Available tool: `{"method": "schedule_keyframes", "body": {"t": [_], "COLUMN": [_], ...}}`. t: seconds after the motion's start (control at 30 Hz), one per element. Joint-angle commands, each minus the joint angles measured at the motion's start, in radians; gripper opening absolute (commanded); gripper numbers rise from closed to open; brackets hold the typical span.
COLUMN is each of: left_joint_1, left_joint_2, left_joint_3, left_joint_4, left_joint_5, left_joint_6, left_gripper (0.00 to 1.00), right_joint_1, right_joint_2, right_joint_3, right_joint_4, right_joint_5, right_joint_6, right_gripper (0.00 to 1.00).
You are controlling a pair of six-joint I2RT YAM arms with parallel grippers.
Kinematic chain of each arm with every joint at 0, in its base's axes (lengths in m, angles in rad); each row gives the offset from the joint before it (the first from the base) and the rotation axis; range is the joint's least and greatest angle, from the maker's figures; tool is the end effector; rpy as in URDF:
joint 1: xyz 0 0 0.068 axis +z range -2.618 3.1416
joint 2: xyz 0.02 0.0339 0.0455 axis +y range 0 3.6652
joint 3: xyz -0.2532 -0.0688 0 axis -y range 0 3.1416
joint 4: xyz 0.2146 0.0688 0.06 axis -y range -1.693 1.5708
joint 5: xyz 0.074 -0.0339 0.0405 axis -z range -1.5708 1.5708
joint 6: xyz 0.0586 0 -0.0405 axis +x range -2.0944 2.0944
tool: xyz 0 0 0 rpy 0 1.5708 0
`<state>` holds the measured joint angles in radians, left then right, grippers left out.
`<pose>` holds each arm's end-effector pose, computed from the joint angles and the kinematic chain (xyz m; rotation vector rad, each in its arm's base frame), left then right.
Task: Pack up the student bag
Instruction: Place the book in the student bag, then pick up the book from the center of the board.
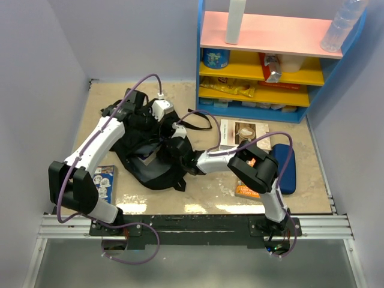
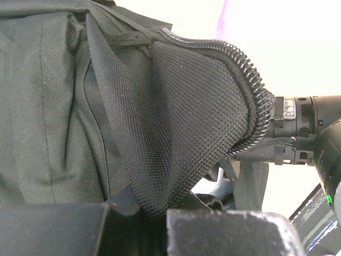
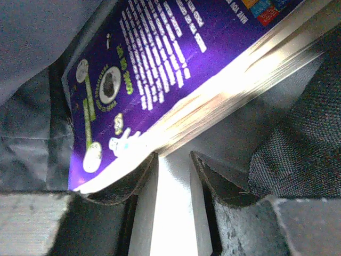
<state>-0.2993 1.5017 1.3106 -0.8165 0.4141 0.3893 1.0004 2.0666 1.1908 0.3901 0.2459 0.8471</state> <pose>0.2728 -0.1089 0.2763 0.9947 2.3203 -0.4960 0.2494 0.3624 0.1487 -0.0049 2.1634 0.8771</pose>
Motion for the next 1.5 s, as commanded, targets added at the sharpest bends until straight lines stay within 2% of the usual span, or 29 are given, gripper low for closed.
{"method": "schedule_keyframes", "body": {"t": [0.0, 0.03, 0.07, 0.1, 0.13, 0.2, 0.23, 0.43, 0.5, 0.6, 0.63, 0.67, 0.7, 0.73, 0.8, 0.83, 0.93, 1.03, 1.07, 1.17, 1.33, 1.47], "left_joint_1": [-0.009, 0.008, 0.020, 0.037, 0.076, 0.118, 0.149, 0.239, 0.282, 0.454, 0.567, 0.624, 0.681, 0.791, 0.889, 0.978, 1.131, 1.248, 1.269, 1.316, 1.316, 1.309], "left_joint_2": [0.002, 0.006, 0.005, 0.000, -0.008, -0.027, -0.031, -0.067, -0.081, -0.129, -0.145, -0.176, -0.188, -0.201, -0.227, -0.233, -0.229, -0.181, -0.158, -0.141, -0.164, -0.109], "left_joint_3": [0.024, 0.044, 0.062, 0.100, 0.119, 0.191, 0.220, 0.383, 0.369, 0.247, 0.208, 0.170, 0.101, 0.067, -0.023, -0.049, -0.123, -0.166, -0.178, -0.221, -0.342, -0.410], "left_joint_4": [0.044, 0.021, -0.016, -0.033, -0.044, -0.070, -0.085, -0.222, -0.291, -0.337, -0.335, -0.331, -0.329, -0.328, -0.332, -0.337, -0.363, -0.406, -0.415, -0.409, -0.339, -0.268], "left_joint_5": [0.016, 0.015, 0.023, 0.035, 0.064, 0.100, 0.120, 0.108, 0.091, 0.054, 0.033, 0.023, 0.014, -0.001, -0.006, -0.003, 0.005, 0.005, 0.000, -0.017, -0.028, -0.029], "left_joint_6": [0.032, 0.036, 0.037, 0.037, 0.034, 0.031, 0.034, 0.060, 0.101, 0.181, 0.201, 0.250, 0.278, 0.299, 0.388, 0.422, 0.549, 0.663, 0.706, 0.758, 0.781, 0.761], "left_gripper": [0.14, 0.23, 0.36, 0.58, 0.71, 0.94, 0.96, 1.00, 1.00, 1.00, 1.00, 1.00, 1.00, 1.00, 1.00, 1.00, 1.00, 0.90, 0.85, 0.82, 0.86, 0.87], "right_joint_1": [-0.009, -0.011, -0.011, -0.011, -0.011, -0.011, -0.011, 0.053, 0.118, 0.164, 0.171, 0.173, 0.178, 0.188, 0.208, 0.225, 0.239, 0.260, 0.268, 0.291, 0.293, 0.293], "right_joint_2": [-0.103, -0.129, -0.158, -0.198, -0.277, -0.367, -0.455, -0.715, -0.769, -0.772, -0.755, -0.734, -0.671, -0.633, -0.518, -0.482, -0.322, -0.193, -0.168, -0.068, 0.039, 0.128], "right_joint_3": [0.032, 0.018, -0.003, -0.035, -0.112, -0.189, -0.251, -0.344, -0.324, -0.277, -0.237, -0.212, -0.183, -0.119, -0.016, 0.013, 0.114, 0.196, 0.214, 0.294, 0.365, 0.437], "right_joint_4": [-0.025, -0.064, -0.110, -0.114, -0.112, -0.118, -0.122, -0.306, -0.362, -0.330, -0.315, -0.301, -0.295, -0.289, -0.300, -0.292, -0.264, -0.251, -0.247, -0.275, -0.263, -0.280], "right_joint_5": [0.009, 0.019, 0.024, 0.021, 0.032, 0.029, 0.032, 0.117, 0.148, 0.098, 0.072, 0.003, -0.026, -0.060, -0.117, -0.140, -0.227, -0.295, -0.309, -0.350, -0.398, -0.408], "right_joint_6": [-0.023, -0.031, -0.034, -0.042, -0.046, -0.036, -0.040, 0.017, 0.017, -0.034, -0.072, -0.083, -0.098, -0.129, -0.151, -0.164, -0.137, -0.111, -0.109, -0.115, -0.065, -0.042], "right_gripper": [0.37, 0.39, 0.46, 0.48, 0.50, 0.54, 0.54, 0.50, 0.50, 0.50, 0.50, 0.50, 0.51, 0.52, 0.54, 0.57, 0.60, 0.61, 0.62, 0.64, 0.67, 0.69]}}
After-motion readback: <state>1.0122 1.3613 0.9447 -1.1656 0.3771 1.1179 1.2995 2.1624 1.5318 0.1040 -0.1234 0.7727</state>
